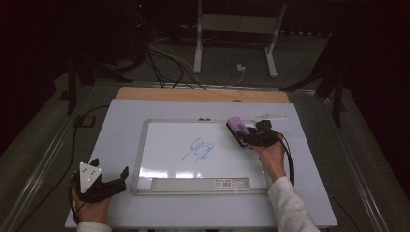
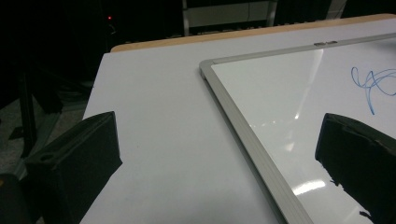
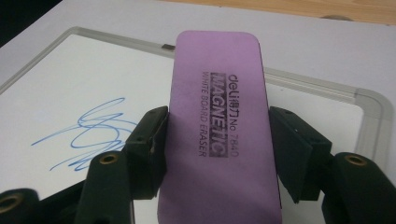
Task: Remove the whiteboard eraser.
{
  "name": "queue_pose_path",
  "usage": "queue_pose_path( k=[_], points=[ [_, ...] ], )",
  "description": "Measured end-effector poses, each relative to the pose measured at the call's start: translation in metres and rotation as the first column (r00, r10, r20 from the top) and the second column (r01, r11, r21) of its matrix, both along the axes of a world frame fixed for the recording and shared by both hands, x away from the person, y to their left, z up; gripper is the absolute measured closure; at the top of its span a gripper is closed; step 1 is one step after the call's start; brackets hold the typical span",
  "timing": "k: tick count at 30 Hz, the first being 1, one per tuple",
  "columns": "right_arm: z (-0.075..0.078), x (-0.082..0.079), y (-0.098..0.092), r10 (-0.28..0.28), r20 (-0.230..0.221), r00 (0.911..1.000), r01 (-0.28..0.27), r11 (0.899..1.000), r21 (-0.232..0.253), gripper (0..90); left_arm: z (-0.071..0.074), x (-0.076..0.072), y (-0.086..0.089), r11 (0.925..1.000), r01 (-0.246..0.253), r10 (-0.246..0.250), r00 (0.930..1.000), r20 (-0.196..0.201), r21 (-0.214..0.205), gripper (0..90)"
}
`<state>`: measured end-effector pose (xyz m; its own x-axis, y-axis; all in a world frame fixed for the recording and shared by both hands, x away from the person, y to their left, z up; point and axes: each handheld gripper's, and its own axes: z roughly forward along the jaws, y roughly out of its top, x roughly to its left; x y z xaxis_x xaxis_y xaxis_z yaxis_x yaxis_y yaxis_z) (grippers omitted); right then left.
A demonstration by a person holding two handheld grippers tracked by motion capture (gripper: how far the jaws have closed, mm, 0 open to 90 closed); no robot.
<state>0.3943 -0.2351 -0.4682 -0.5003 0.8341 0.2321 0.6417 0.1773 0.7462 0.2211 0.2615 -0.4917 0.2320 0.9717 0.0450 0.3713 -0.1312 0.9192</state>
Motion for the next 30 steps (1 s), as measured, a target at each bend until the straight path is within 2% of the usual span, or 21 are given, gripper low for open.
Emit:
queue_pose_path(
  k=[16,30],
  points=[
    [0.001,-0.004,0.010,0.039,0.002,0.9992,-0.039,0.999,0.010,41.2,-0.001,0.001,0.000,1.0000,0.000,0.000,1.0000,-0.004,0.000,0.8],
    [0.006,-0.013,0.022,0.096,0.023,0.9951,-0.096,0.995,0.008,41.3,-0.001,0.001,0.000,1.0000,0.001,-0.001,1.0000,-0.005,0.001,0.8]
  ],
)
